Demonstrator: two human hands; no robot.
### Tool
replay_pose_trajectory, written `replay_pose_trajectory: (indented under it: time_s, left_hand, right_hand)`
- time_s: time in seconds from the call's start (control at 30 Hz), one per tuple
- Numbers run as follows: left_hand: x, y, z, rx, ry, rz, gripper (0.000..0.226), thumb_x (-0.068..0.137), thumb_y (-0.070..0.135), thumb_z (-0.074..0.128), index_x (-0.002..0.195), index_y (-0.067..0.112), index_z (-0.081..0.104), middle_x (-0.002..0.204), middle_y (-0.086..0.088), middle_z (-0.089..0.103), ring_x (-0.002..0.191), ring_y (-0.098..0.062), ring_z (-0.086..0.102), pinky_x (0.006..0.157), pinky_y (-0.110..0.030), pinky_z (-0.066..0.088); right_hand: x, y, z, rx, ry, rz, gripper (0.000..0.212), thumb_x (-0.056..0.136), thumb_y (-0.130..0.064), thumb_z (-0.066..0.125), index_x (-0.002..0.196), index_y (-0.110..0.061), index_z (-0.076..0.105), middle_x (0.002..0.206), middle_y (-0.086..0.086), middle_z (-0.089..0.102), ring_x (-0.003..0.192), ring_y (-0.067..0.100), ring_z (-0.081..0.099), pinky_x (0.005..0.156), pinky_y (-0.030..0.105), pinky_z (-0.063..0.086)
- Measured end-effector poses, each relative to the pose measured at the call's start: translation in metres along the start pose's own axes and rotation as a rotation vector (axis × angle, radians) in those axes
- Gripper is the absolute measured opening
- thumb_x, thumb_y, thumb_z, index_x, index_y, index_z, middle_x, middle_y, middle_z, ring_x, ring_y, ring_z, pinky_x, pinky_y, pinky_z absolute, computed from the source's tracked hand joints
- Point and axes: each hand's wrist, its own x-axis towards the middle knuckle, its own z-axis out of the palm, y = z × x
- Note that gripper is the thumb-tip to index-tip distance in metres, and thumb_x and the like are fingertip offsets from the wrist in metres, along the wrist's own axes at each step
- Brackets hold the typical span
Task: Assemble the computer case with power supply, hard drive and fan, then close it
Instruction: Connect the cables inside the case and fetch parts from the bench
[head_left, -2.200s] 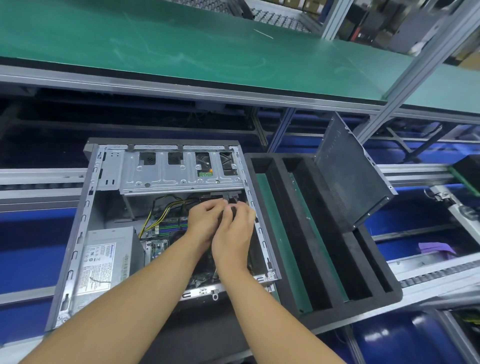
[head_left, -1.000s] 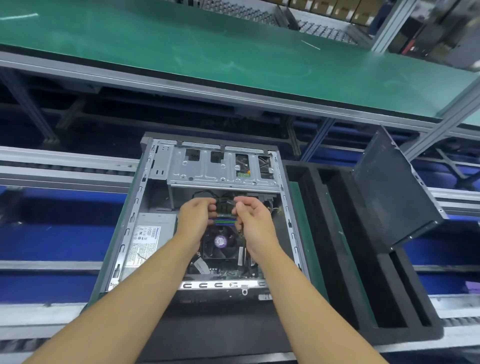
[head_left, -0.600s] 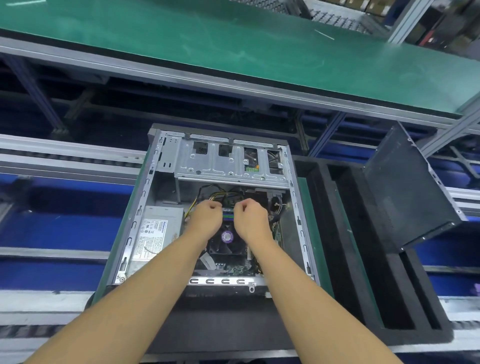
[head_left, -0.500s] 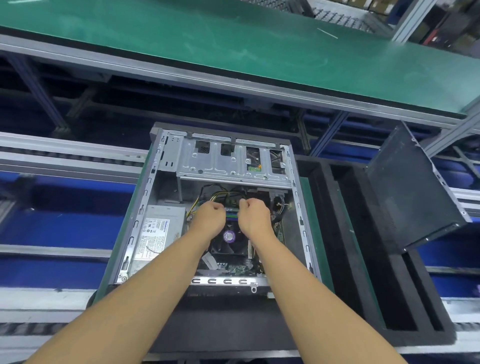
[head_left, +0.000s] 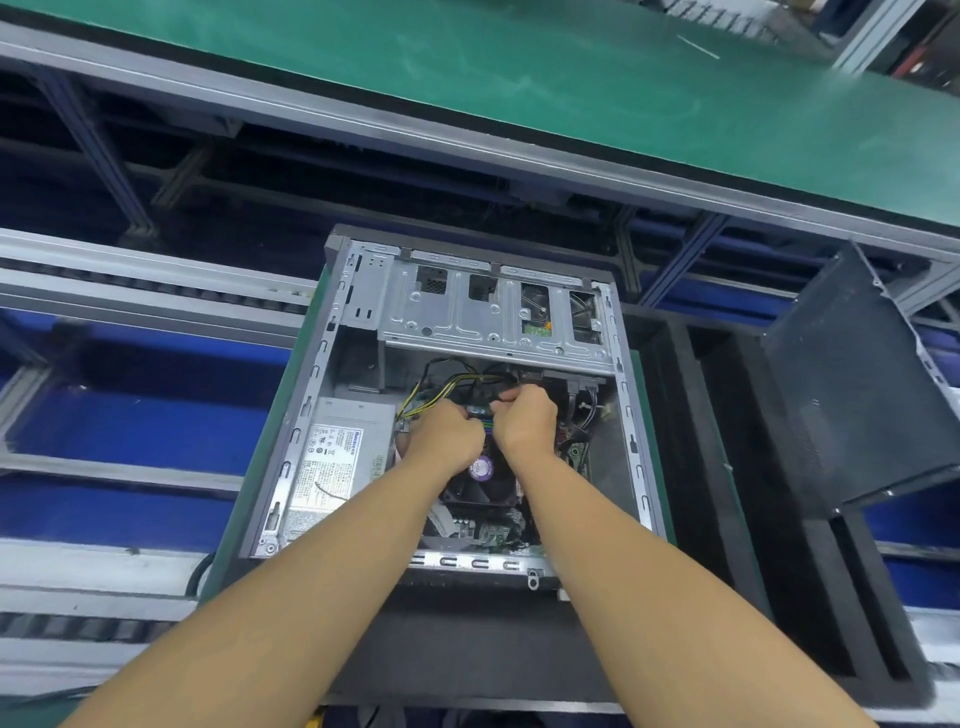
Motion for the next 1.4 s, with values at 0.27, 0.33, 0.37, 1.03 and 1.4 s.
replay_pose_trajectory:
  time_s: [0.27, 0.33, 0.37, 1.03, 1.4]
  left_hand:
    - [0.001, 0.001, 0.002, 0.030, -0.014, -0.001, 0.031, 0.091, 0.024, 0.050, 0.116, 0.008, 0.061, 0.113, -0.017, 0.067, 0.106, -0.034, 0.061, 0.093, -0.041, 0.047]
    - [0.000, 0.002, 0.002, 0.046, -0.018, -0.005, 0.033, 0.092, 0.024, 0.050, 0.119, 0.008, 0.060, 0.115, -0.016, 0.067, 0.107, -0.033, 0.061, 0.092, -0.040, 0.047]
    - [0.000, 0.003, 0.002, 0.054, -0.024, -0.003, 0.033, 0.093, 0.025, 0.049, 0.120, 0.010, 0.059, 0.117, -0.015, 0.066, 0.108, -0.033, 0.060, 0.093, -0.040, 0.048]
    - [-0.002, 0.004, 0.001, 0.131, -0.061, 0.004, 0.035, 0.097, 0.031, 0.045, 0.128, 0.015, 0.049, 0.130, -0.008, 0.057, 0.117, -0.030, 0.054, 0.104, -0.043, 0.040]
    - [-0.001, 0.004, 0.001, 0.158, -0.067, 0.015, 0.042, 0.096, 0.036, 0.046, 0.132, 0.014, 0.047, 0.126, -0.009, 0.059, 0.114, -0.029, 0.055, 0.102, -0.043, 0.042]
  right_hand:
    - [0.018, 0.004, 0.001, -0.011, -0.050, 0.025, 0.019, 0.099, -0.011, 0.064, 0.108, 0.003, 0.072, 0.110, 0.019, 0.072, 0.088, 0.026, 0.063, 0.073, 0.024, 0.043]
    - [0.022, 0.004, 0.001, -0.025, -0.070, 0.038, 0.024, 0.099, -0.016, 0.065, 0.110, 0.005, 0.071, 0.108, 0.019, 0.071, 0.090, 0.028, 0.065, 0.071, 0.025, 0.043]
    - [0.024, 0.004, 0.001, -0.029, -0.080, 0.040, 0.027, 0.099, -0.018, 0.065, 0.110, 0.006, 0.071, 0.106, 0.019, 0.070, 0.092, 0.030, 0.066, 0.070, 0.026, 0.043]
    - [0.028, 0.008, 0.006, -0.059, -0.046, 0.026, 0.030, 0.094, -0.016, 0.060, 0.081, 0.008, 0.073, 0.076, 0.014, 0.061, 0.069, 0.025, 0.056, 0.058, 0.028, 0.039]
    - [0.032, 0.016, -0.004, -0.157, -0.140, -0.153, 0.025, 0.100, -0.016, 0.058, 0.093, 0.004, 0.072, 0.090, 0.021, 0.070, 0.081, 0.029, 0.062, 0.070, 0.033, 0.048]
